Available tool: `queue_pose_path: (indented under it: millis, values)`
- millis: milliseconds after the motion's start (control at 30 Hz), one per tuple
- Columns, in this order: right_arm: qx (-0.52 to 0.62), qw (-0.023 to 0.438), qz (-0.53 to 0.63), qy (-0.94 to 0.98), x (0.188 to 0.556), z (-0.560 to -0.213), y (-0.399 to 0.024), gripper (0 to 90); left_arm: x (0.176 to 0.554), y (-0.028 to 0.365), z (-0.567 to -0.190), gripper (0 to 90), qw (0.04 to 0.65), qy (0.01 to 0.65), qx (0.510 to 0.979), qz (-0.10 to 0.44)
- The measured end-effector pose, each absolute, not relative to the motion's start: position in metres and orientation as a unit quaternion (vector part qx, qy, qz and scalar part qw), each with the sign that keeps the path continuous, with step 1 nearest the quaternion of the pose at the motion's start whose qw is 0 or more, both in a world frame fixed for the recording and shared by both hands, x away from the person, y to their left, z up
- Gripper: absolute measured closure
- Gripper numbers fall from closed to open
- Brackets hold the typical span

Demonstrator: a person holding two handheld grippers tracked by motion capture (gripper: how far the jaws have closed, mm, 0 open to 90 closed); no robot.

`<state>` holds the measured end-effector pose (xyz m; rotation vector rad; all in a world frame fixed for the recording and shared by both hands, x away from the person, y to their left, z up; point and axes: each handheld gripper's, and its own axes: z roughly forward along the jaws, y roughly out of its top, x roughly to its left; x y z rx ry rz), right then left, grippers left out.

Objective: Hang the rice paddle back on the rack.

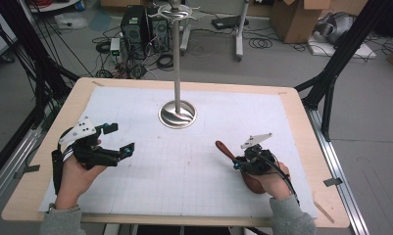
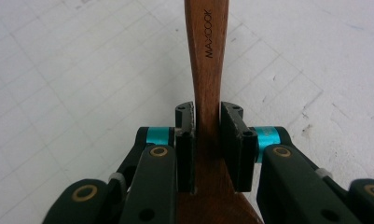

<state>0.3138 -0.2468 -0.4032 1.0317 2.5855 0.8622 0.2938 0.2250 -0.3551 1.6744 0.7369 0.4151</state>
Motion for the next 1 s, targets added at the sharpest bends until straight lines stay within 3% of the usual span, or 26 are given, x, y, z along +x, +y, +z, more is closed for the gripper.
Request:
queue_pose_path:
  millis: [1000]
  values:
    - [0.321,0.140,0.405,0.844,0.302,-0.368,-0.268,76.6,0.290,0.228,-0.353,2.3,0.597,0.316,0.715,0.182]
